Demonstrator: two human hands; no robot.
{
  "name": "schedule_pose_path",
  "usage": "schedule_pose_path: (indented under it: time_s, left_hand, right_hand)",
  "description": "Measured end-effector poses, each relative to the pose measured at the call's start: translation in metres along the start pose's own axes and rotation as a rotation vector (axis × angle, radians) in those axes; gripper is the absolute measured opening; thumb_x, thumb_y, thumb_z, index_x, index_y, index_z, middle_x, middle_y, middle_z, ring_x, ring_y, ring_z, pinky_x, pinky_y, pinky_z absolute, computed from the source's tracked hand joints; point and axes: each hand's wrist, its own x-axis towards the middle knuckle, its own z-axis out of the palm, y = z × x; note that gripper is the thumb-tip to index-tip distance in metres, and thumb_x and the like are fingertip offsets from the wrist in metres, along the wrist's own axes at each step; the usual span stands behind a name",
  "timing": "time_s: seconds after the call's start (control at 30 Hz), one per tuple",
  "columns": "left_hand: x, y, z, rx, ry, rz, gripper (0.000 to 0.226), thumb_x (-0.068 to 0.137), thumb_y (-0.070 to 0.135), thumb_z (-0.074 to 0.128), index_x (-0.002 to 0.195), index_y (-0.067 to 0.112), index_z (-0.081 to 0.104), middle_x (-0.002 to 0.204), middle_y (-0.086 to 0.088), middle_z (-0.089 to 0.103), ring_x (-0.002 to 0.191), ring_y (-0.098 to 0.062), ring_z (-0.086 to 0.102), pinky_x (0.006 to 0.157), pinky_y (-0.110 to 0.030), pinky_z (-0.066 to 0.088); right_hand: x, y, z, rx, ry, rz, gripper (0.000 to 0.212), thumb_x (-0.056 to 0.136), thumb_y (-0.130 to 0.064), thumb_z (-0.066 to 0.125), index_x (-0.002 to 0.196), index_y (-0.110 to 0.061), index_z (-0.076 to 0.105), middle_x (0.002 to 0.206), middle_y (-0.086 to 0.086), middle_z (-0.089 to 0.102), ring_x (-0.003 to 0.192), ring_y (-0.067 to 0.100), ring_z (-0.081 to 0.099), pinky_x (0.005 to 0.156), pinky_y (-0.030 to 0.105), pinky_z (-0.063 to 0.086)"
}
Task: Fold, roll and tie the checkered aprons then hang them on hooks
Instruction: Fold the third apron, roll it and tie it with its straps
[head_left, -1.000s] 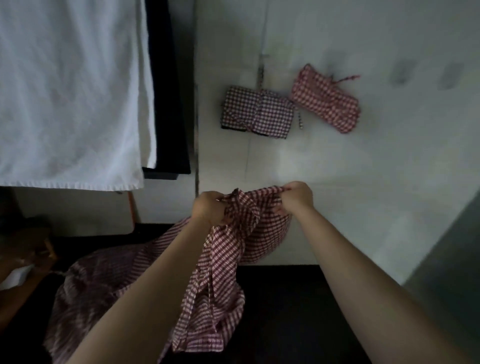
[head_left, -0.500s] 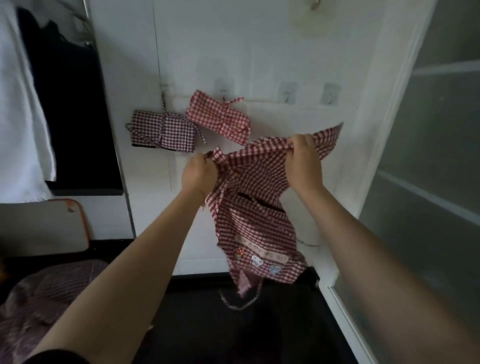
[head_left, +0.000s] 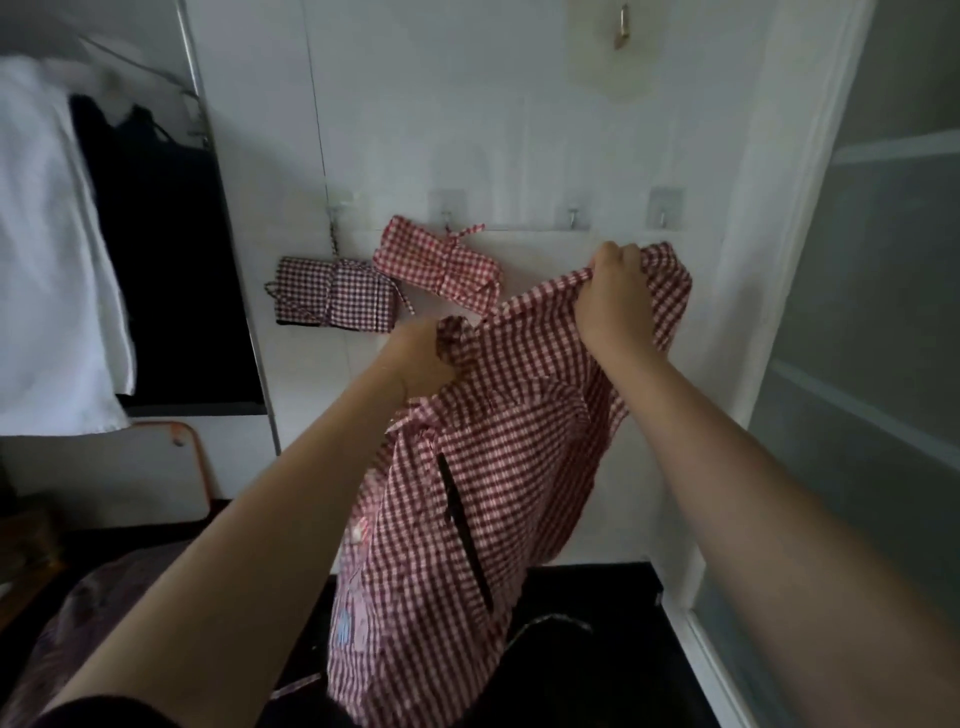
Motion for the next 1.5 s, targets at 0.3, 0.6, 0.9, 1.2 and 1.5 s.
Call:
schedule_pose_path:
  time_s: [0.3, 0.6, 0.9, 1.2, 1.5]
  left_hand:
    - [-0.014, -0.077, 0.067, -0.434, -0.154, -0.66, 0.029, 0.099, 0.014, 0.05, 0.116, -0.005, 0.064, 0.111, -0.019, 0.069, 0.08, -0.027, 0.067, 0.062, -0.029, 0.057]
    - [-0.029, -0.045, 0.06, -0.572, 0.463, -0.133, 0.05, 0.105, 0.023, 0.033, 0.154, 0.026, 0.029, 0.164, 0.004, 0.013, 0.149, -0.01, 0.011, 0.12, -0.029, 0.007]
    - [-0.151, -0.09, 0.203, 0.064, -0.651, -0.432, 0.035, 0.103, 0.011, 0.033, 0.125, -0.005, 0.056, 0.133, -0.023, 0.058, 0.123, -0.035, 0.055, 0.102, -0.04, 0.041]
    - [-0.219, -0.126, 0.305, 0.051, -0.942, -0.667, 0.06, 0.099, 0.054, 0.031, 0.126, 0.009, 0.061, 0.13, -0.014, 0.06, 0.11, -0.034, 0.061, 0.095, -0.04, 0.048]
    - [-0.215, -0.153, 0.374, 0.194, -0.962, -0.357, 0.079, 0.097, 0.047, 0.049, 0.158, 0.029, 0.003, 0.166, -0.005, -0.003, 0.152, -0.03, 0.001, 0.116, -0.05, 0.026]
  right_hand:
    - [-0.037, 0.026, 0.056, 0.027, -0.534, 0.537, 0.044, 0.097, -0.002, 0.048, 0.14, 0.003, 0.037, 0.143, 0.024, 0.043, 0.127, 0.038, 0.049, 0.103, 0.04, 0.043]
    - [-0.063, 0.031, 0.056, 0.309, 0.095, 0.091, 0.039, 0.086, 0.002, 0.049, 0.122, 0.016, 0.044, 0.128, 0.026, 0.045, 0.106, 0.02, 0.046, 0.098, 0.013, 0.037]
    - [-0.215, 0.09, 0.091, -0.457, -1.566, 0.124, 0.053, 0.099, -0.039, 0.047, 0.144, -0.011, 0.05, 0.152, 0.01, 0.045, 0.133, 0.03, 0.049, 0.108, 0.037, 0.042]
    - [-0.34, 0.125, 0.15, -0.383, -2.012, 0.717, 0.075, 0.095, -0.058, 0.052, 0.142, 0.0, 0.047, 0.144, 0.023, 0.049, 0.118, 0.036, 0.057, 0.097, 0.046, 0.049]
    - [-0.417, 0.152, 0.202, -0.206, -1.527, 0.3, 0.081, 0.092, -0.04, 0.063, 0.156, -0.028, 0.014, 0.162, 0.012, 0.016, 0.147, 0.032, 0.021, 0.116, 0.053, 0.03]
